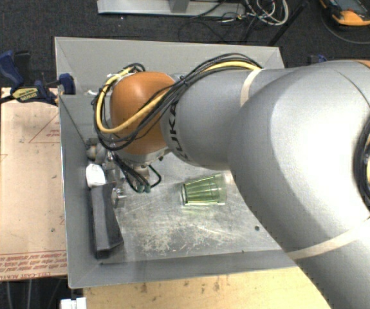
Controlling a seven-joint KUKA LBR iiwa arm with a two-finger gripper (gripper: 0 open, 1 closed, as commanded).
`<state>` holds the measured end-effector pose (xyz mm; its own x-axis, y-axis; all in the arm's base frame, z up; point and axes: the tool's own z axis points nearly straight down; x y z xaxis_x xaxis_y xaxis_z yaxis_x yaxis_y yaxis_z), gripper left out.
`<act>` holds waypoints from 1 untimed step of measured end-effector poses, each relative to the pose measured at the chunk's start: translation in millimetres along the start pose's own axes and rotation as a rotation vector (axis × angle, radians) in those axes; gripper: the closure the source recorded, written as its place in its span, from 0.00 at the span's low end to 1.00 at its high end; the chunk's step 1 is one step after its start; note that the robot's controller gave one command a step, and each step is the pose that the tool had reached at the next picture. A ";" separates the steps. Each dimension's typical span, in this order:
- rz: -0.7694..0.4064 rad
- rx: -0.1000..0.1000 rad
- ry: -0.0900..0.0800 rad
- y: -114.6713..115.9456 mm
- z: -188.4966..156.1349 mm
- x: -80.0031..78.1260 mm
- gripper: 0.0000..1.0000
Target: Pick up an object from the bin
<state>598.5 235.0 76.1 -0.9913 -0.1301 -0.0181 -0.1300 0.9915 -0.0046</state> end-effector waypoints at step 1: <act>-0.026 -0.006 0.020 -4.4 -50.0 -15.1 0.00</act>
Offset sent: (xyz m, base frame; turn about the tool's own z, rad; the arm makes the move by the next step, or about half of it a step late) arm -0.0004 0.0180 0.0685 -0.0425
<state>613.1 232.7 126.4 -0.9878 -0.1556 0.0019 -0.1556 0.9878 0.0008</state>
